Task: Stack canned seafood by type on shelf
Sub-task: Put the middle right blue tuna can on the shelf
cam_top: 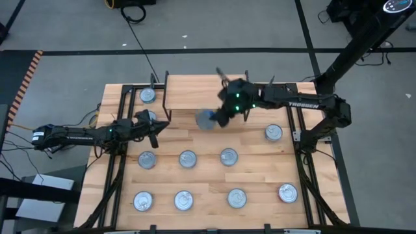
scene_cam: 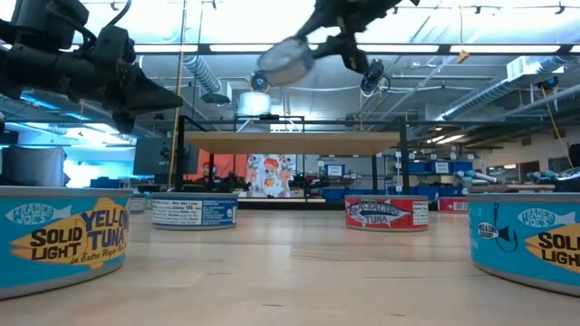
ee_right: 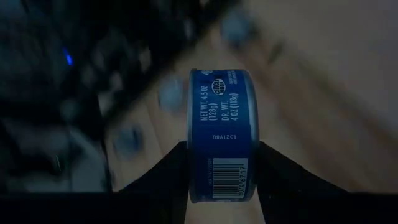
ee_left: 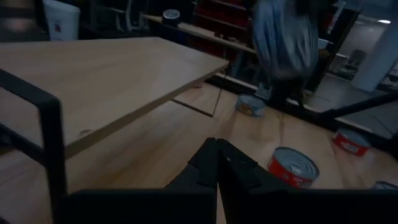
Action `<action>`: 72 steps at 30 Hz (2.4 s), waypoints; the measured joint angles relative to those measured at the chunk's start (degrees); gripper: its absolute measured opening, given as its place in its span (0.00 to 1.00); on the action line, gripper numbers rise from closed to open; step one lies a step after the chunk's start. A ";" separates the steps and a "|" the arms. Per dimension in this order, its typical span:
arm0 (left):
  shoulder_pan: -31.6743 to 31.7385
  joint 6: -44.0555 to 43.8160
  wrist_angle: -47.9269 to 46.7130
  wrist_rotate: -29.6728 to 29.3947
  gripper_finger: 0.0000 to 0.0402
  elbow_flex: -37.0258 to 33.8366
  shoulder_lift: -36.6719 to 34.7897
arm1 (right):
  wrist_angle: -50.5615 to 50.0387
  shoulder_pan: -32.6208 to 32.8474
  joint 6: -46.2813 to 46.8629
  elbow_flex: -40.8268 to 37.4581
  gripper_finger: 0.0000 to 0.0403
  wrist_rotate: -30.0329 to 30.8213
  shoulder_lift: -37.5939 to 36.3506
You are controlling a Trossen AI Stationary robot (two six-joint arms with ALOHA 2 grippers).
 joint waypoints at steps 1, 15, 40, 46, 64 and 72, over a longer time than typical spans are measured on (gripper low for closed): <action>0.00 -0.02 0.02 -0.23 0.02 0.00 0.00 | 2.94 -0.94 1.57 -0.21 0.37 1.27 0.00; 0.04 3.14 1.84 -1.38 0.02 0.00 0.00 | 12.38 -13.21 14.94 -0.69 0.37 4.97 7.92; 0.04 3.06 2.19 -1.74 0.02 0.00 0.00 | 8.02 -14.85 14.48 -0.54 0.60 6.38 10.21; 0.04 3.04 2.16 -1.74 0.02 0.00 0.00 | 7.24 -15.69 10.00 1.61 0.60 6.32 10.21; 0.04 3.04 2.16 -2.59 0.02 0.00 0.00 | 0.19 -10.30 -13.80 11.94 0.05 8.21 11.73; 0.04 3.00 2.29 -2.85 0.02 -0.02 0.13 | -0.74 -9.25 -14.15 11.92 0.02 11.52 16.13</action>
